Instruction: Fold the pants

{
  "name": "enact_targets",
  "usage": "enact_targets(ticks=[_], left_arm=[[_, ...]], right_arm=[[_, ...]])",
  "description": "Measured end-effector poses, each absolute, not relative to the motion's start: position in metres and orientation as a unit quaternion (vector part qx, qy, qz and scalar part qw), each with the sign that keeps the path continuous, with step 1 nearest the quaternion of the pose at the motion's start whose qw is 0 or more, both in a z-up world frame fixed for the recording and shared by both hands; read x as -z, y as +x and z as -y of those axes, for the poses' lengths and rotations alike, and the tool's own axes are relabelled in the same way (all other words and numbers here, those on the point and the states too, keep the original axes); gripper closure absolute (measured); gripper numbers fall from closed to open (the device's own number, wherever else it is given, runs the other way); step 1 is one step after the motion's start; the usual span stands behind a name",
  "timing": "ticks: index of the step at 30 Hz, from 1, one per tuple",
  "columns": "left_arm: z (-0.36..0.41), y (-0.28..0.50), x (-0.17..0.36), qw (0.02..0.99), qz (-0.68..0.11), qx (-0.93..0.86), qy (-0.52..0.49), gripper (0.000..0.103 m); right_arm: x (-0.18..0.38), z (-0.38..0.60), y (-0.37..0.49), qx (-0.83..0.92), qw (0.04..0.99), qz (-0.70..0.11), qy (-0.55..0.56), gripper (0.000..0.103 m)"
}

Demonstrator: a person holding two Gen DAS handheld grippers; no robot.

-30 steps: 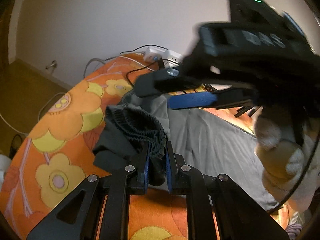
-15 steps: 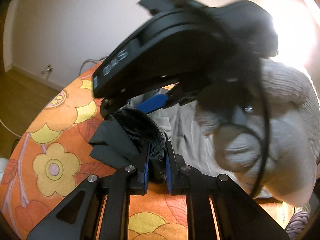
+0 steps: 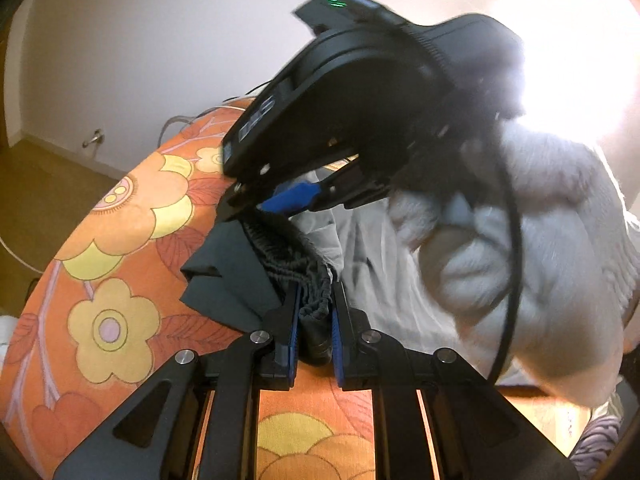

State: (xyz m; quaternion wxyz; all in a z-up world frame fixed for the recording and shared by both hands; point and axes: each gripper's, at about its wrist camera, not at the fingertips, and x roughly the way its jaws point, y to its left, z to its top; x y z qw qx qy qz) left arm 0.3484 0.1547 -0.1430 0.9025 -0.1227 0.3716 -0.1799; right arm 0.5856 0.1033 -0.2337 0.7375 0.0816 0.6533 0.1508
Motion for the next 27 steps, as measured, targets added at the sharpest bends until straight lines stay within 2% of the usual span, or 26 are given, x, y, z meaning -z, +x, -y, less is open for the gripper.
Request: enact_targets(ticks=[5, 7, 9, 15, 23, 27], left_arm=[[-0.149, 0.344, 0.144, 0.901, -0.377, 0.189, -0.104, 0.092], [-0.145, 0.343, 0.144, 0.900, -0.378, 0.193, -0.094, 0.092], [-0.141, 0.344, 0.144, 0.900, -0.378, 0.198, -0.086, 0.091], [-0.136, 0.346, 0.146, 0.899, -0.382, 0.200, -0.070, 0.092], [-0.128, 0.345, 0.146, 0.898, -0.385, 0.205, -0.064, 0.091], [-0.130, 0.344, 0.147, 0.897, -0.385, 0.206, -0.070, 0.091]], right_arm=[[0.235, -0.075, 0.578, -0.166, 0.724, -0.655, 0.140, 0.072], [0.232, -0.072, 0.576, -0.167, 0.730, -0.651, 0.127, 0.071], [0.226, -0.070, 0.569, -0.167, 0.736, -0.645, 0.118, 0.066], [0.205, -0.072, 0.546, -0.160, 0.757, -0.632, 0.049, 0.066], [0.222, -0.098, 0.551, -0.162, 0.741, -0.651, -0.010, 0.066], [0.227, -0.097, 0.553, -0.161, 0.738, -0.655, 0.001, 0.066]])
